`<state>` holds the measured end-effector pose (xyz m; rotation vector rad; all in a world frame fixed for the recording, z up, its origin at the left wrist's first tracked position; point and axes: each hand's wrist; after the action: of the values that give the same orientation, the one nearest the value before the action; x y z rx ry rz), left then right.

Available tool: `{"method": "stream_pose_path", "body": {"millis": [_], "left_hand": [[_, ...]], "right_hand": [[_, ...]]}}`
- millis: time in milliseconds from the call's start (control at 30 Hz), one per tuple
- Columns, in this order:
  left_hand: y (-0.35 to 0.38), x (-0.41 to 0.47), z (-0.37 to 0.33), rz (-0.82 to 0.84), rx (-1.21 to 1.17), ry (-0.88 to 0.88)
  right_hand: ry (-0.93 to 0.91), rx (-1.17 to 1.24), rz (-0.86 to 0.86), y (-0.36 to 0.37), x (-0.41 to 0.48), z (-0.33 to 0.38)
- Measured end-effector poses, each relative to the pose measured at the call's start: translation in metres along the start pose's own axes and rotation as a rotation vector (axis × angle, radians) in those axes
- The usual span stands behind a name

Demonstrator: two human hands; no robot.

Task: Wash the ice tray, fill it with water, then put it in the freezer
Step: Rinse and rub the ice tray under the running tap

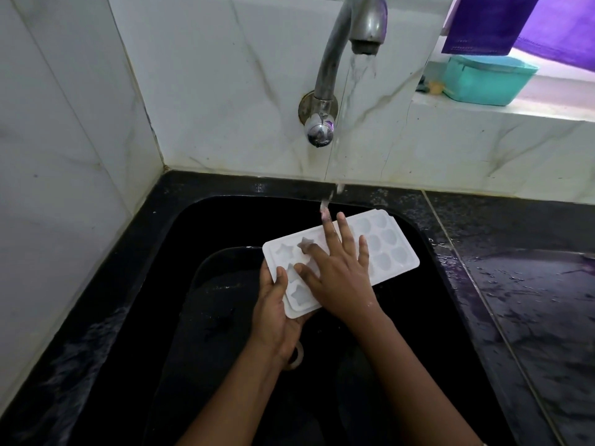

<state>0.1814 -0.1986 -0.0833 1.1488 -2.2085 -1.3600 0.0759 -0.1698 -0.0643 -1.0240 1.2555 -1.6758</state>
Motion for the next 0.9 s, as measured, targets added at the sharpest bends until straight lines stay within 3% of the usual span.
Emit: {"method": "stream_pose_path", "body": {"millis": [133,300,633,900], "left_hand": [[-0.001,0.000,0.002,0.005,0.018,-0.026],[-0.003,0.000,0.000,-0.006,0.007,-0.060],[0.004,0.004,0.002,0.011,-0.030,-0.044],[0.013,0.017,0.008,0.002,-0.014,-0.031]], "right_hand": [[0.080,0.031,-0.004,-0.003,-0.001,-0.005],[0.040,0.043,0.094,-0.005,-0.001,0.001],[0.053,0.066,0.120,-0.009,0.001,-0.004],[0.091,-0.032,0.046,-0.015,0.008,-0.008]]}}
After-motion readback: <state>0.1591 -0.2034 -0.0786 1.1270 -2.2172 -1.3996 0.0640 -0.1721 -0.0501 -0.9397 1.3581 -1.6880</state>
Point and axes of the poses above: each hand's wrist, its own x-axis towards the middle knuckle, its own y-axis out of the palm, z = x × y, and after that the axes turned 5 degrees about z, right-handed
